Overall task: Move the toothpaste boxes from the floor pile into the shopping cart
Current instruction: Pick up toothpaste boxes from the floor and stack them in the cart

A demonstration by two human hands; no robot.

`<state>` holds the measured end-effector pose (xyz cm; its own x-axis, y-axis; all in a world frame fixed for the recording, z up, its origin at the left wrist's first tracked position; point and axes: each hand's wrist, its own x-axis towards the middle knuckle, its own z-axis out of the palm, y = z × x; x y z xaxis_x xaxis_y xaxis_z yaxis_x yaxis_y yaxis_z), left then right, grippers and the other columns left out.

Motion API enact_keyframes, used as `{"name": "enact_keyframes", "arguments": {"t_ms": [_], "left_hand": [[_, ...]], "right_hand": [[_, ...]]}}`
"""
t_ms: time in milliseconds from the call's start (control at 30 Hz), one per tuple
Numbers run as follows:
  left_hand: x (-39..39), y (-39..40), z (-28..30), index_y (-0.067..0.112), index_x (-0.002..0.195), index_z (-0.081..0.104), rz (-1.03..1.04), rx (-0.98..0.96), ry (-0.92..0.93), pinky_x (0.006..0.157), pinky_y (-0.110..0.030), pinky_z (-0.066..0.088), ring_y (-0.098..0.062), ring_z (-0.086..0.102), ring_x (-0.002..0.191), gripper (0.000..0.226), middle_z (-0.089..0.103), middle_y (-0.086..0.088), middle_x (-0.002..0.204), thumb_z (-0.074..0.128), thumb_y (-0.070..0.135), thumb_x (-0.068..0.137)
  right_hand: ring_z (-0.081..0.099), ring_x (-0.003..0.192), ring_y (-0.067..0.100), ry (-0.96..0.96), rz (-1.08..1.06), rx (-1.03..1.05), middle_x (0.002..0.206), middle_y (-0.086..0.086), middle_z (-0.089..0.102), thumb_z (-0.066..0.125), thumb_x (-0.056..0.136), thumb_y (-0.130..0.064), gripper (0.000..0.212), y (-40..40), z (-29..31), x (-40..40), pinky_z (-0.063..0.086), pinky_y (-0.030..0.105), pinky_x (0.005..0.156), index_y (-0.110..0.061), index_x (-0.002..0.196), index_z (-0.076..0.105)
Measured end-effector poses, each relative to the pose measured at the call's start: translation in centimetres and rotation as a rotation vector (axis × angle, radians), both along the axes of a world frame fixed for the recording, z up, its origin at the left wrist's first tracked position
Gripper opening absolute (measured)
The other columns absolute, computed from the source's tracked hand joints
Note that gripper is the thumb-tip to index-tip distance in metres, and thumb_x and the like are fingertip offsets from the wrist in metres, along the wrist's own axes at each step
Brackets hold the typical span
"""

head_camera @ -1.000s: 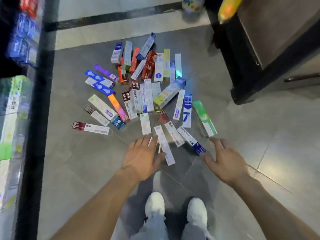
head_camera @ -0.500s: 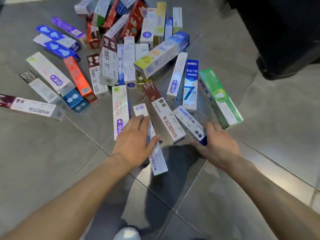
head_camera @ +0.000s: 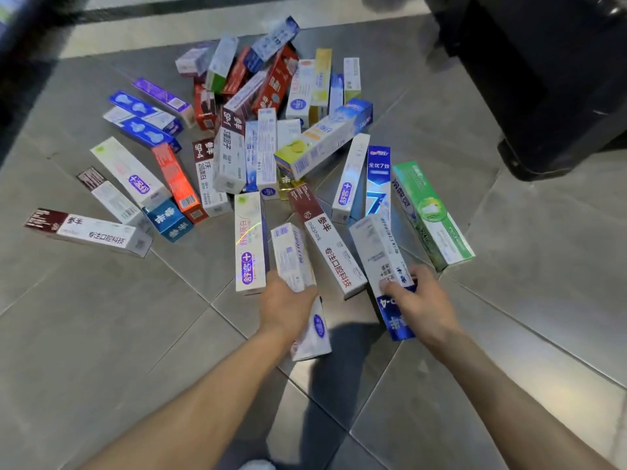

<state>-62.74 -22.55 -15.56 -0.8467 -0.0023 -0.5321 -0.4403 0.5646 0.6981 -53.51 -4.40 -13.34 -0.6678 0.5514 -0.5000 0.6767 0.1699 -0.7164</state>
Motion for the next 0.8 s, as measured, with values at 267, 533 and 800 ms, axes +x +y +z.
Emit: {"name": "enact_keyframes", "arguments": {"t_ms": [267, 533, 800], "left_hand": [[0.5, -3.4, 7.2, 0.012, 0.126, 0.055, 0.223, 0.523, -0.245, 0.056, -0.034, 0.059, -0.028, 0.073, 0.079, 0.035, 0.073, -0.015, 0.113, 0.058, 0.001, 0.093], [1.5, -1.2, 25.7, 0.004, 0.123, 0.056, 0.143, 0.727, -0.265, 0.060, -0.034, 0.057, -0.027, 0.066, 0.073, 0.044, 0.070, -0.019, 0.107, 0.062, 0.010, 0.080], [3.9, 3.0, 53.3, 0.020, 0.127, 0.060, -0.038, 0.737, -0.178, 0.084, -0.051, 0.059, -0.033, 0.073, 0.098, 0.053, 0.074, -0.009, 0.114, 0.080, 0.021, 0.078]], "right_hand": [[0.064, 0.051, 0.009, 0.189, -0.329, -0.460, 0.074, 0.001, 0.070, 0.068, 0.090, -0.018, 0.013, -1.4, 5.7, -0.5, 0.047, 0.027, 0.060, -0.016, 0.091, 0.055], [0.070, 0.073, 0.020, 0.244, -0.312, -0.515, 0.090, 0.004, 0.076, 0.073, 0.087, -0.032, 0.033, -3.2, 23.1, 0.7, 0.055, 0.042, 0.076, -0.015, 0.113, 0.059], [0.075, 0.083, 0.030, 0.326, -0.376, -0.519, 0.099, 0.008, 0.076, 0.074, 0.086, -0.035, 0.036, -1.9, 51.2, 3.5, 0.061, 0.047, 0.075, -0.020, 0.114, 0.057]]}}
